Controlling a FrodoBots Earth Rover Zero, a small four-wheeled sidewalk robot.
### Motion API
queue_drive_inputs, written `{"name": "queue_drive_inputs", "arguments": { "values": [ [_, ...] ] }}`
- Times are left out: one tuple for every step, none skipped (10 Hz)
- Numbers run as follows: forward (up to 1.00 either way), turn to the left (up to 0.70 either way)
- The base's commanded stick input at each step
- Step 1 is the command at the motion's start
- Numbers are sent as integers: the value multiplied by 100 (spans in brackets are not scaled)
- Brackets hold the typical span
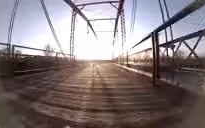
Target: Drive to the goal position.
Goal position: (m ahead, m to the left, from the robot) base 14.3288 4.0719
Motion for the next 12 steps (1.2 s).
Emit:
{"name": "queue_drive_inputs", "arguments": {
  "values": [
    [70,14],
    [70,14],
    [70,14],
    [70,2],
    [70,0],
    [70,0],
    [70,0],
    [70,0],
    [70,0],
    [70,0],
    [70,0],
    [70,0]
  ]
}}
